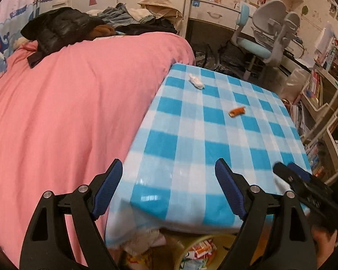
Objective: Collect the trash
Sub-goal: 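Grasp the white tissue with left tool while right tool grasps the last peel, then lower both held items into the yellow bin and open both tools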
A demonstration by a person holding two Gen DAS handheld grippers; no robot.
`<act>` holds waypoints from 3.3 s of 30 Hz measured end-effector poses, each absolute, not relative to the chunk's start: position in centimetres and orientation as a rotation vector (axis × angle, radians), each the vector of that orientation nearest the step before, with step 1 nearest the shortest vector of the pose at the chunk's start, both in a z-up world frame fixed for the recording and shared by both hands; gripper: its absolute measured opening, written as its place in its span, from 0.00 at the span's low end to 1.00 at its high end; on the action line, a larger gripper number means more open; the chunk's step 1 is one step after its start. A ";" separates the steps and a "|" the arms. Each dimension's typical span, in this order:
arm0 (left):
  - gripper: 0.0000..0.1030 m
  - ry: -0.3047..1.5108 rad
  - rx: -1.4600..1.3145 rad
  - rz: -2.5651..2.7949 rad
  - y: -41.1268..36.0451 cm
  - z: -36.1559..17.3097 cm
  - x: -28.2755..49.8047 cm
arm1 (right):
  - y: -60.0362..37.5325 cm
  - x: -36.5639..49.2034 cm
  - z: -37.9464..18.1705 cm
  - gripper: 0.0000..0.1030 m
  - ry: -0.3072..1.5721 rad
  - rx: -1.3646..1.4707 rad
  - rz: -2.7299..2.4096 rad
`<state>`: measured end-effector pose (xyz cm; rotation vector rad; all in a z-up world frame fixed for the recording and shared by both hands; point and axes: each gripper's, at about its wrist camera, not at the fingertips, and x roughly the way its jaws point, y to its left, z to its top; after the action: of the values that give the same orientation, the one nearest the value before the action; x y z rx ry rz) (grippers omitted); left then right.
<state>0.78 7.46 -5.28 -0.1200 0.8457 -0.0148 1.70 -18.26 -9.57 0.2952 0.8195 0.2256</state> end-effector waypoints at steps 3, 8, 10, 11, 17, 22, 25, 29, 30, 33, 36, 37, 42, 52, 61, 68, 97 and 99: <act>0.78 0.867 -0.148 -0.006 7.9 -6.0 3.7 | -18.1 5.5 -10.1 0.71 0.839 0.293 0.200; 0.78 0.885 -0.176 0.012 8.8 -6.9 7.2 | -18.8 12.1 -12.2 0.71 0.884 0.390 0.146; 0.78 0.889 -0.190 0.017 9.2 -7.1 8.7 | -18.8 13.7 -12.7 0.71 0.894 0.403 0.135; 0.78 0.892 -0.199 0.018 9.4 -7.2 9.3 | -18.8 14.5 -13.0 0.71 0.898 0.405 0.130; 0.78 0.908 -0.216 0.014 8.8 -7.9 13.7 | -18.6 17.8 -13.6 0.71 0.891 0.372 0.118; 0.78 0.916 -0.230 0.005 7.7 -8.3 18.5 | -17.1 19.1 -13.6 0.53 0.900 0.190 0.151; 0.78 0.922 -0.241 0.008 6.7 -8.9 22.1 | -16.9 19.1 -13.5 0.31 0.918 0.080 0.224; 0.78 0.935 -0.169 0.011 4.2 -10.1 26.7 | -18.5 18.6 -13.4 0.24 0.938 -0.006 0.313; 0.78 0.943 -0.157 0.010 3.6 -10.4 27.8 | -19.0 18.4 -13.4 0.23 0.938 -0.013 0.326; 0.78 0.969 -0.145 0.013 1.7 -11.7 31.2 | -21.0 18.1 -13.5 0.20 0.947 0.036 0.358; 0.78 0.984 -0.134 0.033 0.4 -12.5 33.4 | -21.7 18.2 -13.4 0.15 0.970 0.049 0.390; 0.78 0.989 -0.128 0.043 -0.1 -12.7 34.1 | -21.6 18.4 -13.4 0.15 0.978 0.053 0.398; 0.67 1.007 -0.026 0.101 -2.2 -13.9 36.1 | -21.2 18.5 -13.3 0.14 0.985 0.045 0.423; 0.14 0.960 -0.147 -0.137 -0.2 -11.2 29.1 | -23.1 16.8 -10.5 0.13 0.956 0.286 0.477; 0.14 0.860 -0.274 -0.235 5.6 -6.0 13.0 | -22.1 8.1 -5.4 0.13 0.836 0.441 0.561; 0.14 0.885 -0.275 -0.247 6.8 -5.9 1.6 | -20.6 -0.7 -5.1 0.13 0.813 0.462 0.585; 0.61 1.103 -0.051 -0.138 0.6 -12.7 -13.9 | -20.6 -12.3 -10.3 0.62 0.907 0.353 0.312; 0.68 1.016 -0.036 -0.086 1.1 -10.5 -14.1 | -20.3 -12.7 -9.0 0.67 0.844 0.314 0.292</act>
<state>-14.05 1.13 -10.52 -0.0363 1.0164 -0.0857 -12.68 -20.31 -8.99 0.3136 0.8443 0.2925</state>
